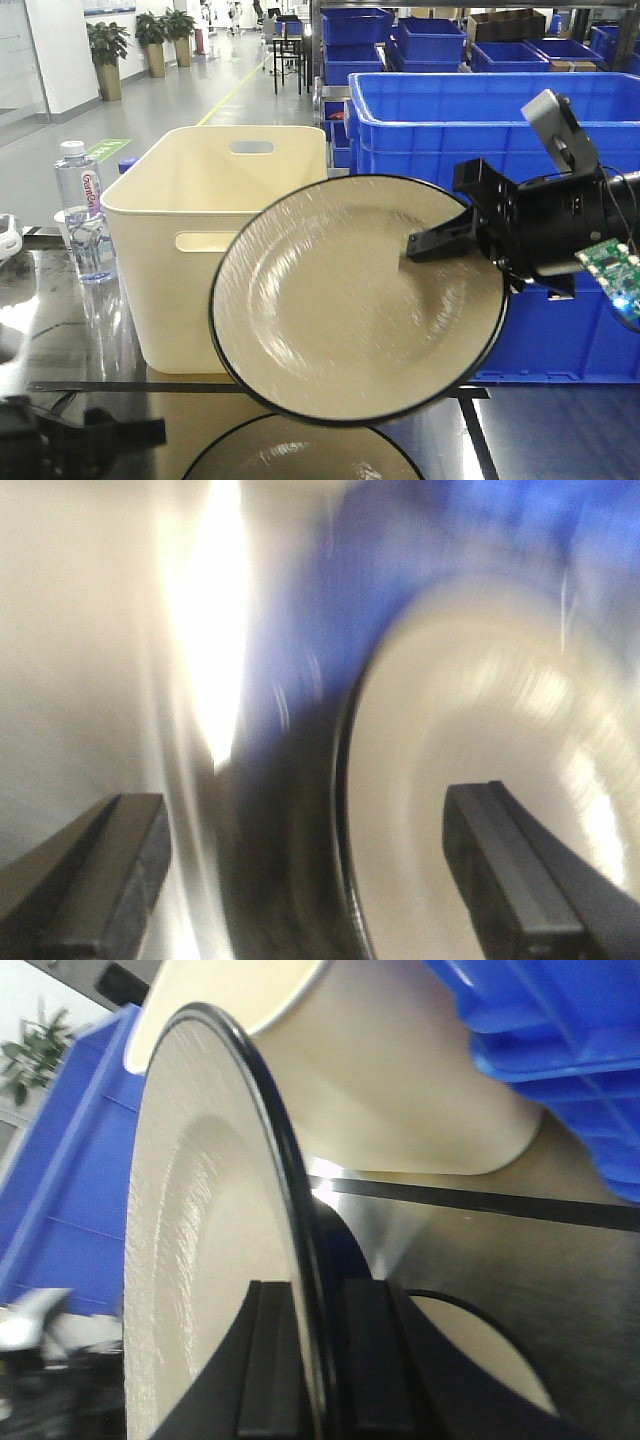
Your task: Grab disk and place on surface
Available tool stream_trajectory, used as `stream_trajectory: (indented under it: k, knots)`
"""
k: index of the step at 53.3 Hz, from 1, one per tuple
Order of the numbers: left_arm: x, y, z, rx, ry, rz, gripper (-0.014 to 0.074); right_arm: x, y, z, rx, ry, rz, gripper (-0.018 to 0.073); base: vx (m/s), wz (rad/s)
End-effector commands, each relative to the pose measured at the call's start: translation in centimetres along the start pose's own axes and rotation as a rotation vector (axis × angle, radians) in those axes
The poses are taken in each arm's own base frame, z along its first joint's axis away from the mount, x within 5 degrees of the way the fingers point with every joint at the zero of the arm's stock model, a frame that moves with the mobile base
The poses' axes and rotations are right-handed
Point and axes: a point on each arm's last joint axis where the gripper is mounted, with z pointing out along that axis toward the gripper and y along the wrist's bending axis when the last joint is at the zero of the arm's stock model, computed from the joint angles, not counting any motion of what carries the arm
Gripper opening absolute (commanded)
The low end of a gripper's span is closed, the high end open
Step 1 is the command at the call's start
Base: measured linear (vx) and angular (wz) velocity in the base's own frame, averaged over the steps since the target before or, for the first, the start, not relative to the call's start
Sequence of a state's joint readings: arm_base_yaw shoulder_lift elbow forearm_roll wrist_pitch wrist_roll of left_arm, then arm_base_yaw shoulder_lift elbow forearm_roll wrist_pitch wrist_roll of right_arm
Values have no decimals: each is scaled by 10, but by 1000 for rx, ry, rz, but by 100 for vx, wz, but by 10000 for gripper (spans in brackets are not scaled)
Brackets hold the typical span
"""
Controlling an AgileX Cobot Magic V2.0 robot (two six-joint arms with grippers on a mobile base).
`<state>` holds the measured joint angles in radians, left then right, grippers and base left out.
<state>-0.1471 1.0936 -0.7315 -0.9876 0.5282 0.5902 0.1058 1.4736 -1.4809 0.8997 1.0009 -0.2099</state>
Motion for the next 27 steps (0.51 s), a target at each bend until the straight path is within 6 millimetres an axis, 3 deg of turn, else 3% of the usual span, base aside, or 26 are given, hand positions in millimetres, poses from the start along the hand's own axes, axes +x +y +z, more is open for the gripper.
stream_trajectory:
  k: [1, 13, 27]
  knots:
    - [-15, -16, -32, 19, -173, 37, 627, -4, 14, -14, -30, -86, -8, 0, 0, 0]
    - [-22, -28, -70, -7, -381, 129, 561, 39, -20, 31, 15, -10, 125, 0, 0, 0]
    - [-22, -30, -74, -12, -395, 179, 552, 71, -14, 60, -25, 23, 24, 9, 0, 0]
